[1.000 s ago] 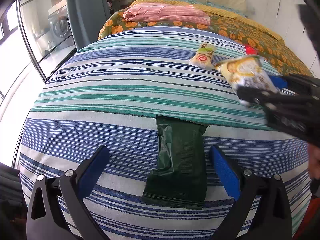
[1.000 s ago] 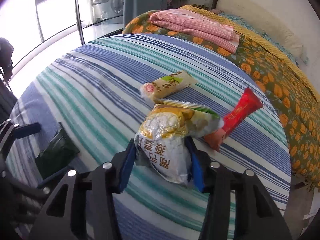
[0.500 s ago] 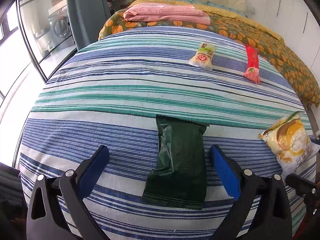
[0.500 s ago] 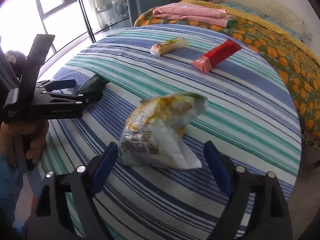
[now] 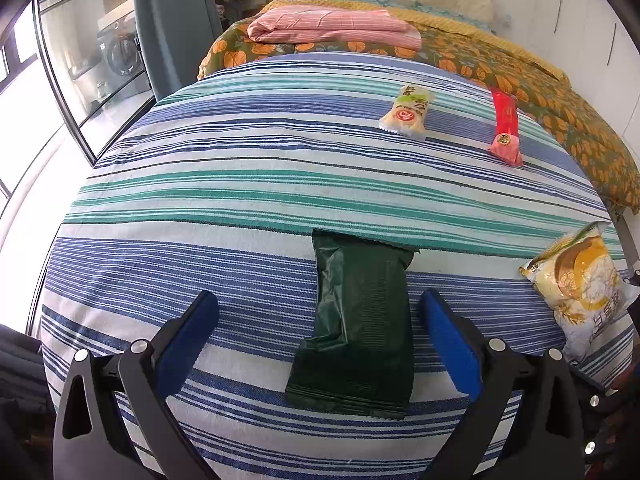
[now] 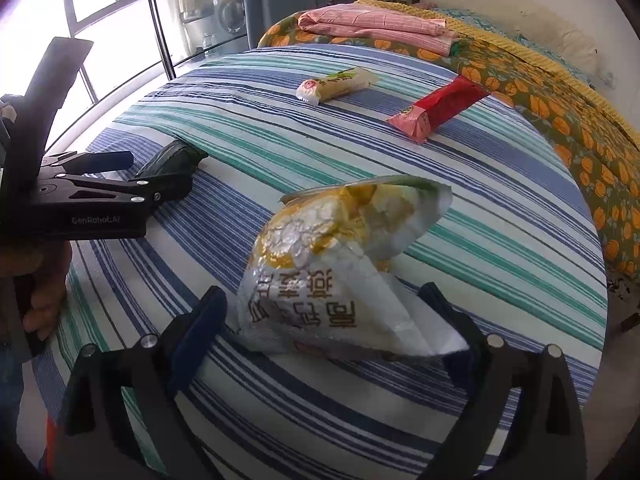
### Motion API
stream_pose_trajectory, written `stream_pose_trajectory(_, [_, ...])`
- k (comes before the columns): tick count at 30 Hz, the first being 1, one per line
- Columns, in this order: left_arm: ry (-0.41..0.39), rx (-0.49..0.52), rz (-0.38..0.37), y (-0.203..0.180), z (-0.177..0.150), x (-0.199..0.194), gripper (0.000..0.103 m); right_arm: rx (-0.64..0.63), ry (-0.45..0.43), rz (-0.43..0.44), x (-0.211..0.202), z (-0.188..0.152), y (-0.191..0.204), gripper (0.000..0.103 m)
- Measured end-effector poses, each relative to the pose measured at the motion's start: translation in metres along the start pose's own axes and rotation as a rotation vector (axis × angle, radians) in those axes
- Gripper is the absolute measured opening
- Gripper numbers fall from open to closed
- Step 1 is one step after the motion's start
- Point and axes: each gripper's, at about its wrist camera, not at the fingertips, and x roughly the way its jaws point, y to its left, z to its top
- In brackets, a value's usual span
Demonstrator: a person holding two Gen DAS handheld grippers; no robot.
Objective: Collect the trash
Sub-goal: 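Lift the chip bag with the right tool while the left tool regrasps the green packet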
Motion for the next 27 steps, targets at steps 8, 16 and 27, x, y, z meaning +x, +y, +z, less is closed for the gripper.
stream_pose_trajectory(8, [0.000, 0.000, 0.000, 0.000, 0.000, 0.000, 0.098, 0.003, -0.009, -0.004, -0.001, -0.002, 0.001, 0.095])
stream_pose_trajectory(16, [0.000, 0.000, 0.001, 0.000, 0.000, 0.000, 0.098, 0.002, -0.009, -0.003, -0.001, -0.003, 0.001, 0.095])
stream_pose_trajectory(27, [0.016, 0.106, -0.121, 0.008, -0.011, -0.009, 0.098, 0.075, 0.033, 0.101, -0.020, -0.003, -0.019, 0.095])
